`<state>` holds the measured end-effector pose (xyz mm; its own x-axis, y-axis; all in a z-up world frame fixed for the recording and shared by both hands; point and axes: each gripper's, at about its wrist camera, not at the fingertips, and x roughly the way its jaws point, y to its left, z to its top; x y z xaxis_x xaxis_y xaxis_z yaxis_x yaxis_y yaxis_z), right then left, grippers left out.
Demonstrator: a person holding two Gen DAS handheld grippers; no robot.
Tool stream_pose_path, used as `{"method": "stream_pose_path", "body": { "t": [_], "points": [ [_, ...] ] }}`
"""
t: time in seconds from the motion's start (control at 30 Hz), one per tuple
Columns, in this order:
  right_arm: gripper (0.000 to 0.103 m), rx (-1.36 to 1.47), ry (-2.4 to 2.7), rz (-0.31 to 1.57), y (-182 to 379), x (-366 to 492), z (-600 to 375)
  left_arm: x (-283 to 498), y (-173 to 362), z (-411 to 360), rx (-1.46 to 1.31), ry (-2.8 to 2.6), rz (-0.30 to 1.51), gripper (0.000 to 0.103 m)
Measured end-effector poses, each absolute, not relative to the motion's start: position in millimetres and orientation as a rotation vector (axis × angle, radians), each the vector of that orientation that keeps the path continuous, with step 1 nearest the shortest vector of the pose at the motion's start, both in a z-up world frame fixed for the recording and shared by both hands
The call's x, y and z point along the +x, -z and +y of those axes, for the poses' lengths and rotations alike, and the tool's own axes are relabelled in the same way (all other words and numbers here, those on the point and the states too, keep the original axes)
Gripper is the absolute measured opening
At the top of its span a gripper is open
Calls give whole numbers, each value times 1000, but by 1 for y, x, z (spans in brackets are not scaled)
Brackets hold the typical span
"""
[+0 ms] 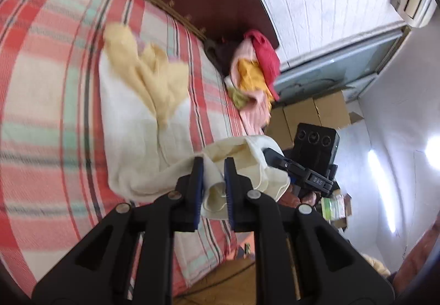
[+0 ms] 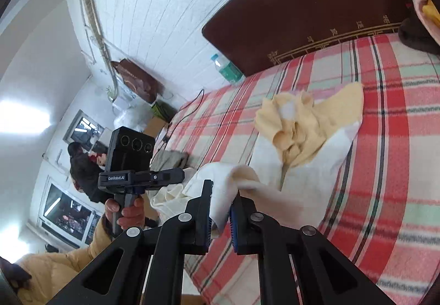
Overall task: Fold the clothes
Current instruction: 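Grasp the shirt hem with both grippers, then fold the hem up toward the collar with both grippers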
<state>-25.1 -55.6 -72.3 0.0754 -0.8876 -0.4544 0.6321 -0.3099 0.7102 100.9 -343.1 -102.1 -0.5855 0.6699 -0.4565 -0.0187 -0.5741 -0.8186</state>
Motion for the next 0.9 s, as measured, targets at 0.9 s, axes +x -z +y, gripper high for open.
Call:
{"method": "stream_pose_path", "body": {
  "t": [0.9],
  "points": [
    [40, 1187, 1874, -227, 110, -162, -122, -5, 99, -333, -1114, -2531, -585, 53]
  ]
}}
